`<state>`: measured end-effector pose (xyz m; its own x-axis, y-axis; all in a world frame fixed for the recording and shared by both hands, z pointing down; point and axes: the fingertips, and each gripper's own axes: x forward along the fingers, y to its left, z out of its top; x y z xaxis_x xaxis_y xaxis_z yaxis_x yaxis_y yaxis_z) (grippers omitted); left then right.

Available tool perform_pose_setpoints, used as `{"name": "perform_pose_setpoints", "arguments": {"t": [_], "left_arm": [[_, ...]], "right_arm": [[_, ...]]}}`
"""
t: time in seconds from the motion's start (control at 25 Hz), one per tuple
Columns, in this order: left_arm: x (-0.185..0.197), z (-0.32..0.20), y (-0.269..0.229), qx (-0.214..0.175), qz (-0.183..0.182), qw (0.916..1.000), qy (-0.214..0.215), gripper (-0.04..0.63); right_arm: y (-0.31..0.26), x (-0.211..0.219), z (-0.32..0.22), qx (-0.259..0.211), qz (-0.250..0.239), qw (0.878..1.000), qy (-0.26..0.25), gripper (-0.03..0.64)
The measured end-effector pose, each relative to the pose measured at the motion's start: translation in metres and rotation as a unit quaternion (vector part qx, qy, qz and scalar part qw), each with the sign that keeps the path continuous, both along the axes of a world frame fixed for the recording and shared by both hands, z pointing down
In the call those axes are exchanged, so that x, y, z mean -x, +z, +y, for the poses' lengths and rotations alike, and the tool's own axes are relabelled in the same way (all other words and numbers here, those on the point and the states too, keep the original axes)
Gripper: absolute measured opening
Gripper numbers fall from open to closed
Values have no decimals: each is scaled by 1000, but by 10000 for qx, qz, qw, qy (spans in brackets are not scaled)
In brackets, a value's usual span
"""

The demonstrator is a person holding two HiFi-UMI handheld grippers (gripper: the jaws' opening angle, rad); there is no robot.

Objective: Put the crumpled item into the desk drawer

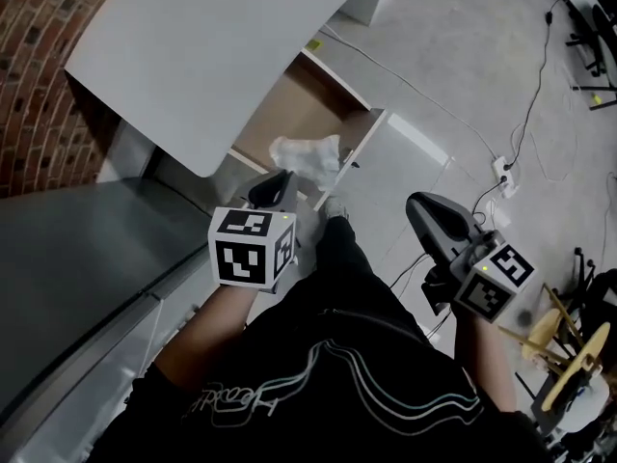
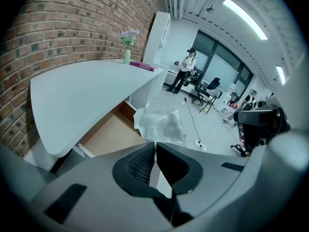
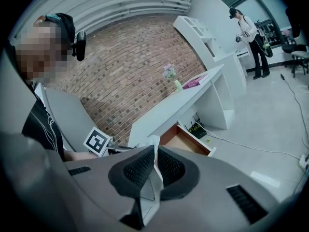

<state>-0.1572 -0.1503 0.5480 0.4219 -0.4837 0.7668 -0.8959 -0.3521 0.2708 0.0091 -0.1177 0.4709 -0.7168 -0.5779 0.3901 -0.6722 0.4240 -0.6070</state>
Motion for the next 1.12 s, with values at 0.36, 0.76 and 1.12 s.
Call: {"name": "perform_pose_setpoints", "arguments": {"t": [0.36,0.76,1.12], "left_arm": [[-16,-54,62,363,-275,9989,-95,32],[-31,-85,125,627,-787,9949,84,32],[-36,-107,185,890,-1191,9888,155,32]], "right_arm": [[31,-18,-54,206,53,9997,-108,51],[63,-31,-88,284,-136,9993,-202,51],[98,-37,-98,556,-331,9976,-240,51]]}}
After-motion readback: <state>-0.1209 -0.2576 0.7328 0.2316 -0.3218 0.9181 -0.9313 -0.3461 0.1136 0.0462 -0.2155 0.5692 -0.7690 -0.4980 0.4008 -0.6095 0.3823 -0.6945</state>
